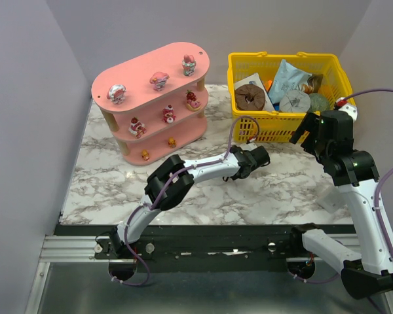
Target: Place and organize the plastic toys onto the shelf
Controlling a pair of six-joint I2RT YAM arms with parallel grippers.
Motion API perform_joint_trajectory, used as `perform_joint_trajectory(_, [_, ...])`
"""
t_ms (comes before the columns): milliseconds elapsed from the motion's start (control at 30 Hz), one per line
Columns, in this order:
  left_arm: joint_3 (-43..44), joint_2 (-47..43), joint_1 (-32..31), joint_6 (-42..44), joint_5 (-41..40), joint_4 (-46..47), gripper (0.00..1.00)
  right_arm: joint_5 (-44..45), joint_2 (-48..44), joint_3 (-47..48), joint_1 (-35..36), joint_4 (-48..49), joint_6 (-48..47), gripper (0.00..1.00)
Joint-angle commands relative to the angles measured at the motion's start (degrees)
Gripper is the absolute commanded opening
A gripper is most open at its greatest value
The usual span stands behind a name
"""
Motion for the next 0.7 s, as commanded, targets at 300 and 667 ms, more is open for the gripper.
perform_joint_trajectory(300, [-8.0,-6.0,8.8,14.5,-7.3,14.9,0.06,0.4,-0.4,-0.2,-0.4,0.1,-0.2,0.94])
perform_joint_trajectory(667, [-7.4,-6.9,14.6,24.4,-5.7,22.7,0.07,0.1,0.7,0.4,-0.5,0.4,-0.1,0.94])
